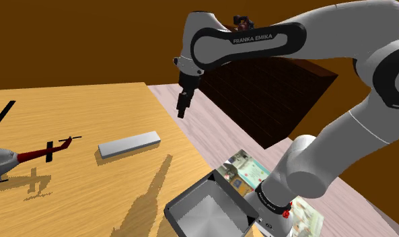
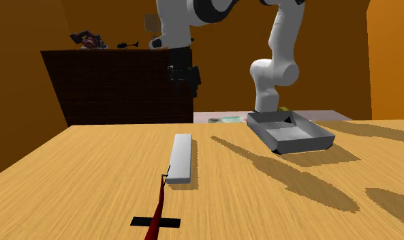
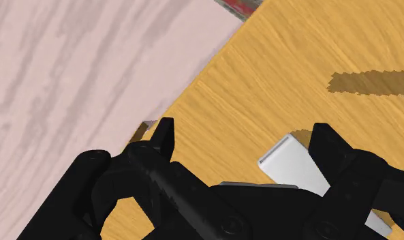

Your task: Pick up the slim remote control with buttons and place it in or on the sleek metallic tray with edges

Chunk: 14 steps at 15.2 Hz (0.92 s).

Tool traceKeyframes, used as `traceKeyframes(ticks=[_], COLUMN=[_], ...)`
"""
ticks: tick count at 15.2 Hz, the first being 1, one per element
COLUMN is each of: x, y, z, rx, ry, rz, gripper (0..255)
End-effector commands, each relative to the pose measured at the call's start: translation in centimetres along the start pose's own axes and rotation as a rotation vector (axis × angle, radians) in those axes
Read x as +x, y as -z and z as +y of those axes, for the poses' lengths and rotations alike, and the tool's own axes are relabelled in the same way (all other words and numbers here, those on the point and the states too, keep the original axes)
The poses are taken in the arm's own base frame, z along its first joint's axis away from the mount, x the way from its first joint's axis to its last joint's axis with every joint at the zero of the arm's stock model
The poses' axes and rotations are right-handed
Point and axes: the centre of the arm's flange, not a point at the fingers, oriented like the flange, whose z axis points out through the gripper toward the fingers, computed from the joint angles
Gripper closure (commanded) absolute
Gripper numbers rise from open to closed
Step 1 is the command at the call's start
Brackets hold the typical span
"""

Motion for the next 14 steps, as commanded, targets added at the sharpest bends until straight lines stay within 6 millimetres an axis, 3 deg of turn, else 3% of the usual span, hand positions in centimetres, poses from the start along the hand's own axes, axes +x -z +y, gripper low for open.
traceKeyframes(ticks=[1, 8, 14], x=[2.1, 8.5, 12.6], y=[-0.9, -4.0, -6.7], z=[-1.2, -6.9, -13.1], rx=[-0.009, -0.042, -0.070], ry=[0.083, 0.364, 0.604], rz=[0.007, 0.029, 0.048], gripper=[0, 0, 0])
